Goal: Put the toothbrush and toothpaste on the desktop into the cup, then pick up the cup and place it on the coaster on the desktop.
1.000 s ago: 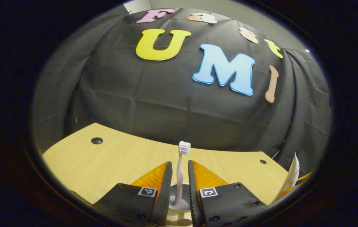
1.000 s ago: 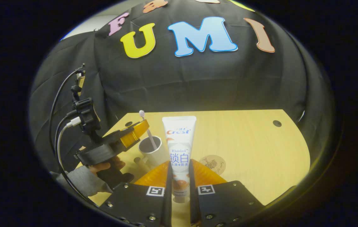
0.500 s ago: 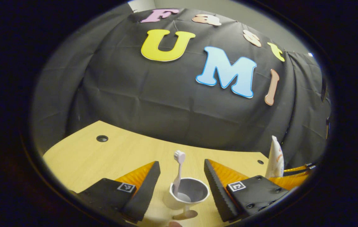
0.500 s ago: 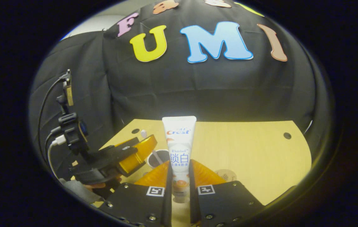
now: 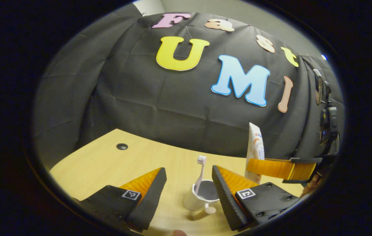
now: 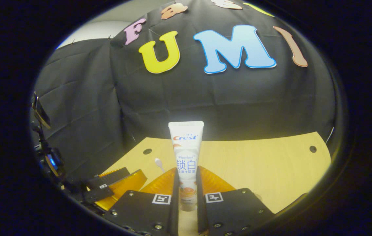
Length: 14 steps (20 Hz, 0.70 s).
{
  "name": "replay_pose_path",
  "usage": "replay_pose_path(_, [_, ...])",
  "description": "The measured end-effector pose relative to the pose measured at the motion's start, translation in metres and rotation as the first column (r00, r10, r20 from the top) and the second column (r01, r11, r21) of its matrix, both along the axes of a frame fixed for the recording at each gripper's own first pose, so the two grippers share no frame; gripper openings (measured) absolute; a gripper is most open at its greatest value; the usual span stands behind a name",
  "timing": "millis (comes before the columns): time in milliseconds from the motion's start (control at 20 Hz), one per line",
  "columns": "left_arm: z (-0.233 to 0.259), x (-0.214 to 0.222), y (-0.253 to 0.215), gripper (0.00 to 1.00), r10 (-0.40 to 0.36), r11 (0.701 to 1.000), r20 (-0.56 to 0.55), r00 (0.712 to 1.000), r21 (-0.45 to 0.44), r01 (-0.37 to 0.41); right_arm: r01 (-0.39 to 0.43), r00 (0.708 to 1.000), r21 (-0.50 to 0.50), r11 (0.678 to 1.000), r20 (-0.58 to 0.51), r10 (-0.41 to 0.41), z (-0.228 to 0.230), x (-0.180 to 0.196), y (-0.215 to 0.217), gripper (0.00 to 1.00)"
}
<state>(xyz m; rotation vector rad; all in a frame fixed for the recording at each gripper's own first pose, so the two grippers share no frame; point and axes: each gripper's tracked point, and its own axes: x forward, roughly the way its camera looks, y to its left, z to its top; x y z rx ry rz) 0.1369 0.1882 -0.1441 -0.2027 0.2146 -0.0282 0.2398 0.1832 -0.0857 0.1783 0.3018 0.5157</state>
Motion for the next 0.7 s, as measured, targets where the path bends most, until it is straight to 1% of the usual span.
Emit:
replay_pose_path(100, [0.000, -0.012, 0.009, 0.91, 0.017, 1.000, -0.011, 1.000, 0.009, -0.016, -0.007, 1.000, 0.007, 1.000, 0.019, 0.007, 0.001, 0.007, 0.012, 0.23])
replay_pose_path(250, [-0.002, -0.031, 0.017, 0.91, 0.034, 0.999, -0.030, 0.999, -0.002, -0.034, -0.017, 0.999, 0.003, 1.000, 0.033, 0.017, -0.005, 0.019, 0.029, 0.23])
replay_pose_path(650, [-0.017, -0.067, 0.029, 0.91, 0.059, 0.998, -0.085, 0.995, -0.005, -0.060, 0.002, 1.000, 0.005, 1.000, 0.004, -0.002, -0.034, 0.043, 0.052, 0.25])
replay_pose_path(700, [-0.020, -0.069, 0.032, 0.91, 0.062, 0.998, -0.093, 0.994, -0.007, -0.063, 0.001, 1.000, 0.003, 1.000, -0.009, -0.001, -0.038, 0.044, 0.053, 0.31])
